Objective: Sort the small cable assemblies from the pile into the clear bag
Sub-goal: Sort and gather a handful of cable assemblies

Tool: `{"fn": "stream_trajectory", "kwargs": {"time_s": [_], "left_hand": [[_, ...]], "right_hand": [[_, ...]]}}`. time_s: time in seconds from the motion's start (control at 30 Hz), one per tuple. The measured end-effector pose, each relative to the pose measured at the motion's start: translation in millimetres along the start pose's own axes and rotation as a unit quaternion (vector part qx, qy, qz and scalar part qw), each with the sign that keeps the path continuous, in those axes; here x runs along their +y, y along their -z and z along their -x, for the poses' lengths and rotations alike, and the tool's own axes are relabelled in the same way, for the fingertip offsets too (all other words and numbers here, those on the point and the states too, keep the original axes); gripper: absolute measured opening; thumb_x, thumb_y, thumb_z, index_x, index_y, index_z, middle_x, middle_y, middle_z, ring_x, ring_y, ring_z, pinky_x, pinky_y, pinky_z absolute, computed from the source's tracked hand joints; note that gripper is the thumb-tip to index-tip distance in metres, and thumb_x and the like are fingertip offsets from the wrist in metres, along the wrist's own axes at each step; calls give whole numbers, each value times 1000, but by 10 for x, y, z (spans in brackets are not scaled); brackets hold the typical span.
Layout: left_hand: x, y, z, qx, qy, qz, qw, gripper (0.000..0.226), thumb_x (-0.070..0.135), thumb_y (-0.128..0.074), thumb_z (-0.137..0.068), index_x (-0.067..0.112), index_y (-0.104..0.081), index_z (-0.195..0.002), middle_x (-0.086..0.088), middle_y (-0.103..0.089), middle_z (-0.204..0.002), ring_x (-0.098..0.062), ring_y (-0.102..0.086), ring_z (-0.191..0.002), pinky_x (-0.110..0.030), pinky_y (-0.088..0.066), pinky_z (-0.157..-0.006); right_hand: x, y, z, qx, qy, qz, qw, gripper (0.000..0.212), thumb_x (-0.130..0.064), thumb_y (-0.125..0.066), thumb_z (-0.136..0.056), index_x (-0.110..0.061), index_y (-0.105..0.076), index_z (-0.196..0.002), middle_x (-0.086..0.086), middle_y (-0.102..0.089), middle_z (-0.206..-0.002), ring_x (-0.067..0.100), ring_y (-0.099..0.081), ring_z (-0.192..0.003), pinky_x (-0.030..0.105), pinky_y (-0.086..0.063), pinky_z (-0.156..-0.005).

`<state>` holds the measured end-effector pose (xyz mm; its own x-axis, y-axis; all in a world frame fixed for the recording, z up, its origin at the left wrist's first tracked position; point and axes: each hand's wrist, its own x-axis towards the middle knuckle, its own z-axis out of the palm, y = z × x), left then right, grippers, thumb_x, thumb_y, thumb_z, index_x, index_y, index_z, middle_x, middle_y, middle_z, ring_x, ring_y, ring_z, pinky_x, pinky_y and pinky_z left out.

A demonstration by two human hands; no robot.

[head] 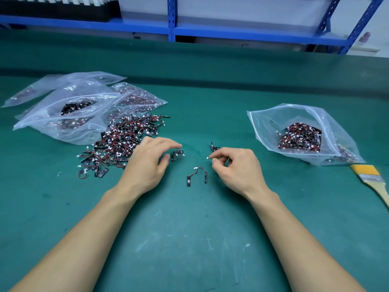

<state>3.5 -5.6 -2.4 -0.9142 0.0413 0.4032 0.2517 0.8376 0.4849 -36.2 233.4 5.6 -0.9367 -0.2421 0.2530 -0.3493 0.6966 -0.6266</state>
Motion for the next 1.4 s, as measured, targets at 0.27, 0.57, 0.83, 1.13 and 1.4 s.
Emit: {"fn": "stream_trajectory", "kwargs": {"time_s": [0.27, 0.57, 0.83, 1.13, 1.4], "left_hand": [[-9, -25, -9, -68, 9, -65, 996, 32, 16, -59, -94, 32, -67, -120, 17, -60, -116, -15, -43, -104, -35, -34, -90], [31, 64, 40, 9, 15, 22, 1000, 21, 20, -73, -87, 24, -74, -108, 11, -66, -103, -17, -50, -93, -30, -40, -90], [97, 117, 44, 69, 14, 71, 995, 20, 11, -76, -83, 23, -77, -98, 10, -68, -94, -14, -60, -82, -21, -40, -74], [14, 234, 84, -80, -66, 73, 992, 6, 27, -81, -82, 29, -76, -82, 19, -63, -73, -11, -54, -73, -29, -45, -68], [-34, 250, 91, -172, -63, 67, 981, 11, 42, -82, -77, 38, -75, -85, 23, -67, -75, -7, -58, -80, -32, -49, -71]], "right_hand": [[79, -13, -42, 7, -3, 23, 1000, 12, -32, -63, -84, -37, -73, -87, -18, -64, -72, 0, -55, -67, 22, -38, -59], [127, -23, -64, 18, -17, 8, 1000, 9, -36, -62, -85, -37, -71, -85, -19, -67, -71, 6, -55, -63, 22, -39, -58], [94, -28, -46, 34, 12, -38, 999, 8, -32, -65, -85, -32, -73, -83, -15, -66, -68, 6, -51, -54, 24, -37, -57], [118, -24, -52, 24, 15, -42, 999, 8, -30, -67, -87, -32, -74, -82, -13, -67, -67, 8, -49, -53, 26, -40, -58], [139, 14, -63, 30, -2, -50, 998, 9, -27, -68, -86, -33, -75, -83, -20, -64, -64, 5, -48, -52, 24, -35, -58]]}}
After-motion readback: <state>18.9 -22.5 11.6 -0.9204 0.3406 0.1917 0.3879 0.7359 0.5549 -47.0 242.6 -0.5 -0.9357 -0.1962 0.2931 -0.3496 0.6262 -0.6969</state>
